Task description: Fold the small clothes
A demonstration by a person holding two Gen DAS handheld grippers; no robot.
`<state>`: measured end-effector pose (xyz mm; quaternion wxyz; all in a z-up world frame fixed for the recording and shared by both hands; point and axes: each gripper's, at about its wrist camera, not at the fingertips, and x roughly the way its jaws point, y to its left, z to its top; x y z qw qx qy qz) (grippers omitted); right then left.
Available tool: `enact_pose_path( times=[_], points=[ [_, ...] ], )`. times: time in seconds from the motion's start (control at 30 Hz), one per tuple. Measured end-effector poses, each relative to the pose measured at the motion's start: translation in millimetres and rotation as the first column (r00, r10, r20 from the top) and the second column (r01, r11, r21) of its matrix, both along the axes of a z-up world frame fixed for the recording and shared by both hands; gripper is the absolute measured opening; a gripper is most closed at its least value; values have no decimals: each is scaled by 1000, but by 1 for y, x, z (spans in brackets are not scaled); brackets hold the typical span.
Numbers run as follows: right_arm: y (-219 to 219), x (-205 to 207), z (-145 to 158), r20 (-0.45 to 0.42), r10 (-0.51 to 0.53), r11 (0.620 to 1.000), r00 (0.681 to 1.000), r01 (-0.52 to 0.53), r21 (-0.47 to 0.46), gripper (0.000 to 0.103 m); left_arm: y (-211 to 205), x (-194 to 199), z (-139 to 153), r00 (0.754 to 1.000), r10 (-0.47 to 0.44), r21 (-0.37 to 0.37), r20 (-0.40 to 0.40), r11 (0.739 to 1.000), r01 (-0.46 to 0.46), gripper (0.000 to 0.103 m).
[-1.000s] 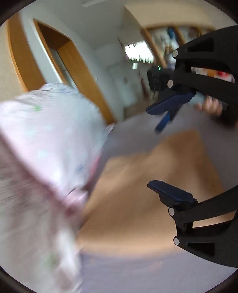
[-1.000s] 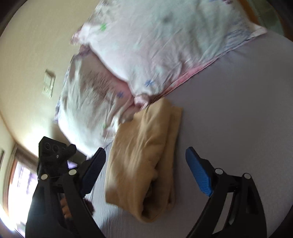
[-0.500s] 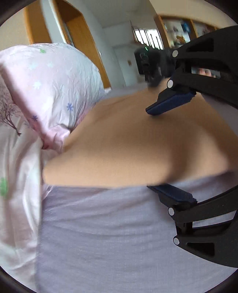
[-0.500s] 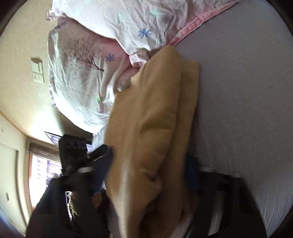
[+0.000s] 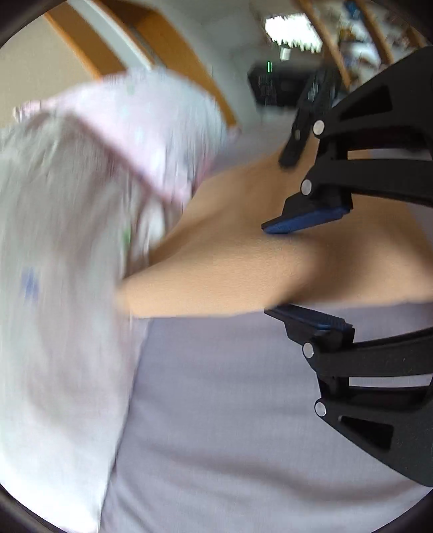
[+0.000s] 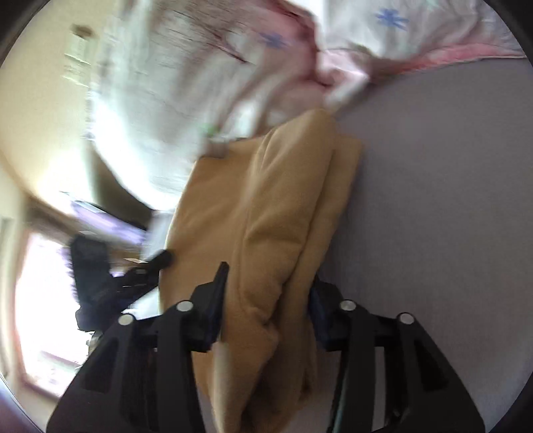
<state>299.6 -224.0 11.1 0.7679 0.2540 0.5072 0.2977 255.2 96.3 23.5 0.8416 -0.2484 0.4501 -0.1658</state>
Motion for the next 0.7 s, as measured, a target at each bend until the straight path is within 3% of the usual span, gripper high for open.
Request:
enact_pose_path(
  times=[0.07, 0.13, 0.17, 0.27, 0.33, 0.4, 0.47, 0.5, 0.53, 0.57, 0.6, 0.7],
  points=[
    [-13, -20, 18, 80, -78, 996, 994, 81, -37, 52, 23, -25, 10, 999, 30, -28, 39, 999, -29, 51],
    [-23, -50, 46, 213, -121, 990, 969, 134, -46, 66, 39, -46, 22, 995, 34, -27, 90, 999, -32, 62],
    [-23, -69, 59, 265, -99, 995, 959, 100, 9, 68, 41, -61, 32, 992, 23, -23, 126, 1000, -20, 68],
    [-8, -103, 68, 282, 31, 983, 959, -80, 166, 80, 18, -93, 43, 978, -94, -43, 187, 994, 104, 74],
    [6, -107, 62, 263, 45, 983, 964, -90, 160, 86, -4, -103, 41, 967, -178, -45, 182, 981, 189, 79],
    [16, -97, 40, 173, 24, 994, 985, -43, 103, 86, -37, -98, 34, 963, -223, 6, 149, 974, 225, 79],
    [12, -92, 21, 66, -21, 997, 998, 16, 73, 74, -46, -97, 23, 971, -226, 85, 84, 972, 219, 79],
    [7, -99, 21, 65, -34, 997, 997, 29, 78, 72, -43, -104, 21, 971, -227, 94, 82, 971, 219, 79],
    [5, -109, 27, 99, -51, 997, 994, 45, 57, 78, -42, -108, 23, 971, -220, 104, 89, 972, 211, 79],
    [5, -120, 34, 148, -74, 997, 986, 75, -1, 85, -41, -117, 25, 975, -202, 146, 96, 971, 187, 86],
    [8, -129, 38, 188, -91, 993, 978, 103, -57, 101, -42, -124, 25, 979, -179, 202, 102, 967, 156, 102],
    [20, -157, 39, 266, -83, 961, 960, 148, -234, 101, -45, -149, 24, 987, -94, 370, 127, 928, 41, 102]
  ],
)
